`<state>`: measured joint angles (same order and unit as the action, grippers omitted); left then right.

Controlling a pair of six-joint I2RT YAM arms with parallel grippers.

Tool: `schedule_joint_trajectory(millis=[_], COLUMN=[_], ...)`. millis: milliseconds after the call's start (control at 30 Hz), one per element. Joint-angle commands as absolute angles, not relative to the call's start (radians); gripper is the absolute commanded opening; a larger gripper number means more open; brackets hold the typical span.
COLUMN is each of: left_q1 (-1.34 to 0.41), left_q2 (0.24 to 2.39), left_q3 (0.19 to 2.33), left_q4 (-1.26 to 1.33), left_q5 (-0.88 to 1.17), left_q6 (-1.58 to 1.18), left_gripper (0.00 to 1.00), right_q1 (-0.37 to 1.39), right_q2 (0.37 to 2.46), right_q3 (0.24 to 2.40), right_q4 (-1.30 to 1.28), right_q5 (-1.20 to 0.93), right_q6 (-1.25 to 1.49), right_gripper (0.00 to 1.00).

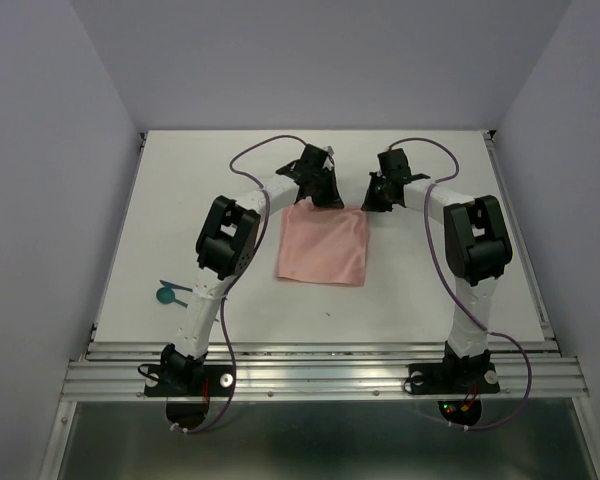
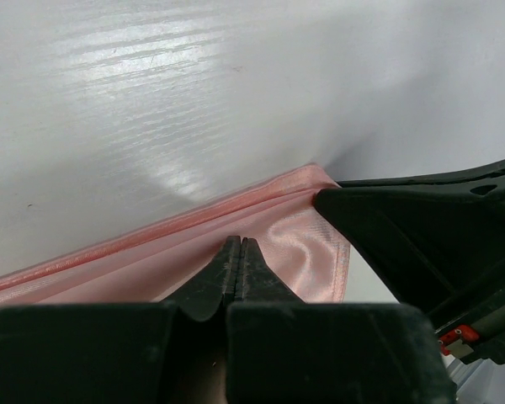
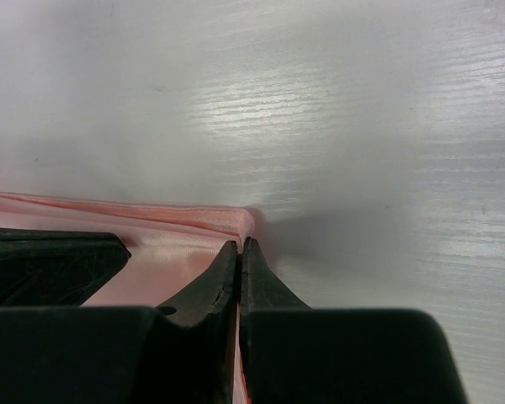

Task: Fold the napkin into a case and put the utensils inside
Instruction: Pick up the lower triangle-folded napkin from the center of the board.

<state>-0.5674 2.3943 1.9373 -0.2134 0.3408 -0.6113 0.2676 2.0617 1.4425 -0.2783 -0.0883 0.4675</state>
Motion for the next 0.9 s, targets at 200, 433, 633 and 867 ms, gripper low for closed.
schedule_joint_trajectory(millis=[200, 433, 633, 867], left_q1=[-0.561, -0.557, -0.555, -0.552], left_q2=[2.411, 2.416, 2.414, 2.404], left_q3=[1.910, 1.884, 1.864, 1.827], left_q4=[-0.216, -0.210, -0.204, -0.187], left_q5=[0.318, 0.314, 0.316, 0.324], left_q6=[-0.592, -0.594, -0.591, -0.592], left_gripper=[0.00, 0.00, 0.00, 0.00], right_q1=[0.272, 0.281, 0.308, 0.362], right_q2=[2.005, 1.988, 1.968, 1.991], right_q3=[1.457, 1.457, 1.476, 1.531], right_q4=[-0.265, -0.273, -0.273, -0.273], right_q5=[-0.115, -0.129, -0.155, -0.169], right_q6=[0.472, 0.479, 0.500, 0.534], right_gripper=[0.01, 0.01, 0.01, 0.01])
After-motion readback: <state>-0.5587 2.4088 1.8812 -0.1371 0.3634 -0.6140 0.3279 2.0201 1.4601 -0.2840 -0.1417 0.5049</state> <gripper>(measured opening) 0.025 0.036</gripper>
